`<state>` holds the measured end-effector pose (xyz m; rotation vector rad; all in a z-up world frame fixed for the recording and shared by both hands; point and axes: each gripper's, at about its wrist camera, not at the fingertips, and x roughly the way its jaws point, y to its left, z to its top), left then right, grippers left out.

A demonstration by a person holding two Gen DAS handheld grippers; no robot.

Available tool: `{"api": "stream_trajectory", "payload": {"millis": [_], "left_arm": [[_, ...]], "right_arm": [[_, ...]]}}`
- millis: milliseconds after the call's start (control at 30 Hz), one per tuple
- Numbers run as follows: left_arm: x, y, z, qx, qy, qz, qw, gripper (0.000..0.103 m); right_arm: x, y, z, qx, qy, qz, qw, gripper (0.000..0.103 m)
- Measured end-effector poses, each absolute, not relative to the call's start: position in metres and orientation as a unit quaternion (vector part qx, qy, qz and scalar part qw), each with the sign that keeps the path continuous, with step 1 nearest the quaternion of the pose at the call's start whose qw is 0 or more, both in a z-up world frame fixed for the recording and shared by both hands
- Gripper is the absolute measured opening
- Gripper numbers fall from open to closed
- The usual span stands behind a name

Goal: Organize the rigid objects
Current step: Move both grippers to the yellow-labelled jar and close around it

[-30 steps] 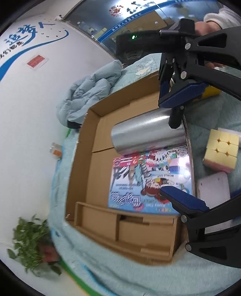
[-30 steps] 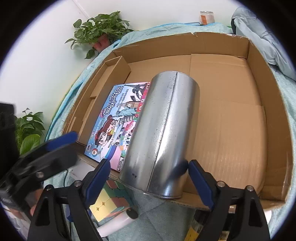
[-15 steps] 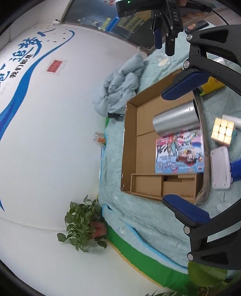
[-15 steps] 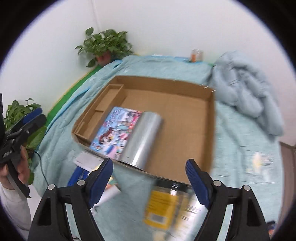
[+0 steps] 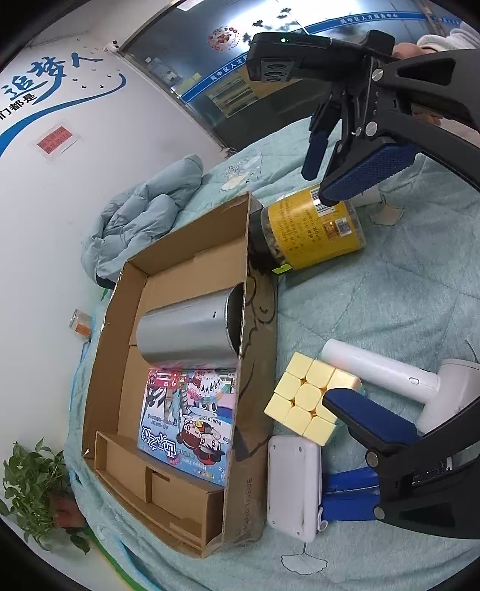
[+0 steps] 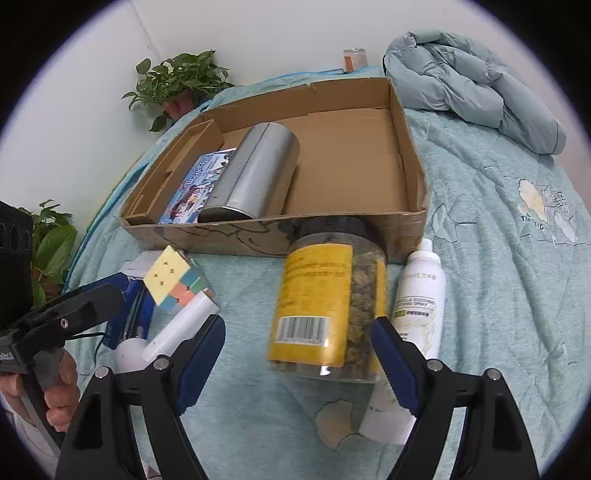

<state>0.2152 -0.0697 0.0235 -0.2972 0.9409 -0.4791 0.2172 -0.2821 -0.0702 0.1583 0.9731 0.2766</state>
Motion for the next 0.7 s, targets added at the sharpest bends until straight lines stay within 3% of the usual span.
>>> {"api": "stream_trajectory", "payload": {"millis": [267, 600, 700], "left_arm": [[0.225, -0.085, 0.005, -0.148, 0.47, -0.234, 0.838, 0.102], [0.234, -0.116, -0.028, -0.202, 0.54, -0.324, 0.75, 0.101], [0.225, -0.123, -0.04, -0.198, 0.566, -0.329, 0.73, 0.099]], "right_arm": [[0.243, -0.295, -0.107, 0.114, 0.525, 0.171, 0.826, 0.081], [0.194, -0.261, -0.108, 0.12, 0.556, 0.225, 0.791, 0.081], [0.188, -0.267, -0.106, 0.167, 0.559, 0.267, 0.767, 0.081]]}}
